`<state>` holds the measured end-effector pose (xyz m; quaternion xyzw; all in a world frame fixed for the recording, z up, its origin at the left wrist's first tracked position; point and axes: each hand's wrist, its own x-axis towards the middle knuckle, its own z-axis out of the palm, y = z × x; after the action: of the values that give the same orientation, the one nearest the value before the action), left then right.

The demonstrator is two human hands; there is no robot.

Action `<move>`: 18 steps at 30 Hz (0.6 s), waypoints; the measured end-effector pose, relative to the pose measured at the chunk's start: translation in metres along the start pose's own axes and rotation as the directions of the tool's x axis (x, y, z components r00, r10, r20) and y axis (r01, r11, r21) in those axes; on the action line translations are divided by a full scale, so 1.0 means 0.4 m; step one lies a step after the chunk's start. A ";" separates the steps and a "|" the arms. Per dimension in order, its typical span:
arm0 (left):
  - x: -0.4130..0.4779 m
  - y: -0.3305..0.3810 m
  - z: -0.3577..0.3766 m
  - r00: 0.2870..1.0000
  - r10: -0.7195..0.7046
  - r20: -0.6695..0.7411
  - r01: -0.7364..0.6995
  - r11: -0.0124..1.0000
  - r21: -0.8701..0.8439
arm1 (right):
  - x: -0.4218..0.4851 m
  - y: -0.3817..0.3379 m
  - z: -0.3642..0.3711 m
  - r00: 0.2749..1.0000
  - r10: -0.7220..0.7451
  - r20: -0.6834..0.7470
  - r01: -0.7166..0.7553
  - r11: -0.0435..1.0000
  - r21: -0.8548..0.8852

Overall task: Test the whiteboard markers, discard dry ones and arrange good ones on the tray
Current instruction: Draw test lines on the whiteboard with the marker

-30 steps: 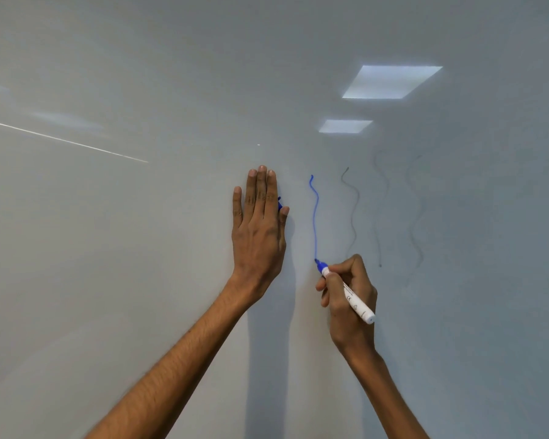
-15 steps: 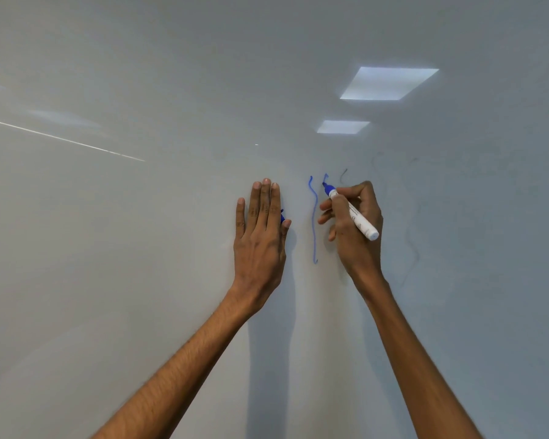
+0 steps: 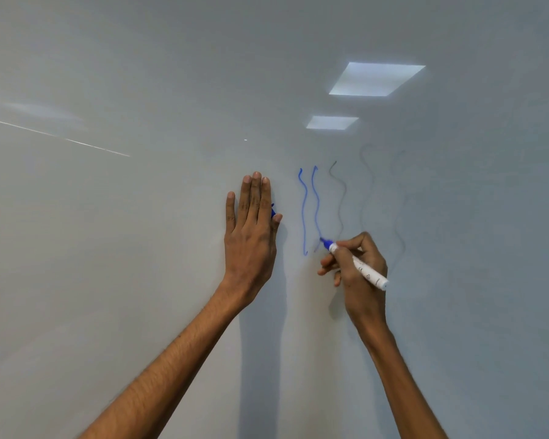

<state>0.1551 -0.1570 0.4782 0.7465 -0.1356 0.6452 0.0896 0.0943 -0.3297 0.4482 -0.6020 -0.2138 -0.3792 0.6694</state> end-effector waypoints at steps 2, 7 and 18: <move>-0.002 0.006 -0.003 1.000 -0.010 0.001 0.010 1.000 -0.014 | 0.046 -0.046 0.008 0.996 -0.083 -0.039 0.085 0.995 0.046; -0.005 0.013 -0.013 1.000 -0.014 0.019 0.015 0.999 -0.046 | 0.156 -0.125 0.041 0.988 -0.152 0.020 0.152 0.988 0.009; -0.013 -0.002 -0.006 1.000 0.024 -0.019 -0.026 0.994 -0.104 | 0.044 -0.011 -0.020 1.000 0.009 -0.008 -0.008 0.996 0.086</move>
<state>0.1524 -0.1553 0.4734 0.7334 -0.1779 0.6448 0.1214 0.1005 -0.3420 0.4626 -0.5721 -0.2246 -0.3692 0.6971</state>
